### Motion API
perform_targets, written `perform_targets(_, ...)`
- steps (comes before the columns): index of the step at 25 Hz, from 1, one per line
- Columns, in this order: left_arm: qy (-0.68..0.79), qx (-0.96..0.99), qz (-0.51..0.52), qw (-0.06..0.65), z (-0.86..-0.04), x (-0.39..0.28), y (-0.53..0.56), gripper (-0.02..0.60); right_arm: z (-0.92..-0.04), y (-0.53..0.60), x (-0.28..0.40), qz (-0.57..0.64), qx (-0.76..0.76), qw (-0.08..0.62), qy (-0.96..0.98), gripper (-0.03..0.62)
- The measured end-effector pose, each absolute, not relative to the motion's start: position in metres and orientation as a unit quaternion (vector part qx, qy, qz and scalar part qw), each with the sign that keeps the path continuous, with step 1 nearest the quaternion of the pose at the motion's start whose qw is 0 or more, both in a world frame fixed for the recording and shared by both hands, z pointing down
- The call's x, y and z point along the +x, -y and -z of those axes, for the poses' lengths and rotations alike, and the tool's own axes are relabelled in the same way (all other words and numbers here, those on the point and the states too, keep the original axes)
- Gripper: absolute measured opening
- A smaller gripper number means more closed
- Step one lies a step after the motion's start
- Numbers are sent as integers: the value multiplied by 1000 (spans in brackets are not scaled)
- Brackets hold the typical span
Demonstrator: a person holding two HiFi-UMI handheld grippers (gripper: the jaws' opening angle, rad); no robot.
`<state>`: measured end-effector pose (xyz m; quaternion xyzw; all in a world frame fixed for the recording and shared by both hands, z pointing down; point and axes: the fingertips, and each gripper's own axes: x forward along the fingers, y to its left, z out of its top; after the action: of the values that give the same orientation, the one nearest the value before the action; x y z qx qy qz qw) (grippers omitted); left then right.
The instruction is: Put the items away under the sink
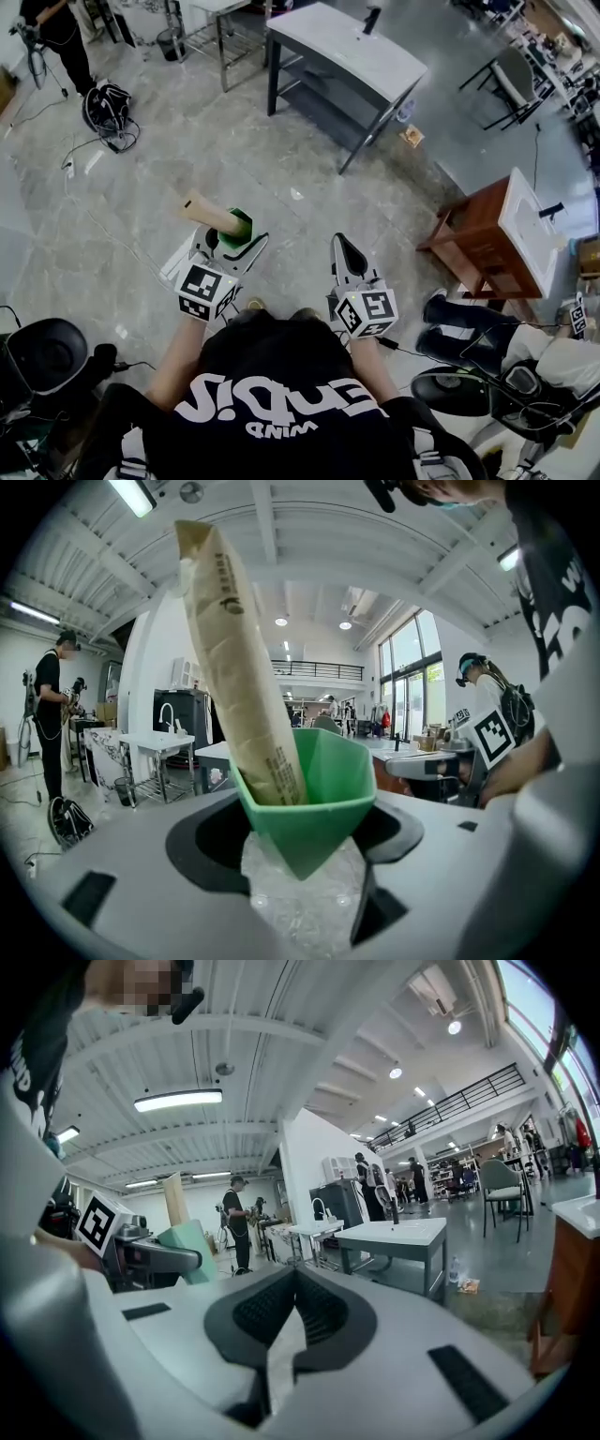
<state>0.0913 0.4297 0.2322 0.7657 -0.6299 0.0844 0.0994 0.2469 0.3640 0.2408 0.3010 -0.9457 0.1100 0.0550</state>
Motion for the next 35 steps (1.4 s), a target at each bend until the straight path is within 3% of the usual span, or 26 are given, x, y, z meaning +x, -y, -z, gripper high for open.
perform_targets(14, 608, 781, -85, 114, -247, 41, -394, 331, -247, -333, 200, -115, 327, 54, 936, 18)
perform_targets(35, 611, 779, -77, 117, -227, -26, -225, 331, -235, -155, 130, -118, 316, 39, 941, 18)
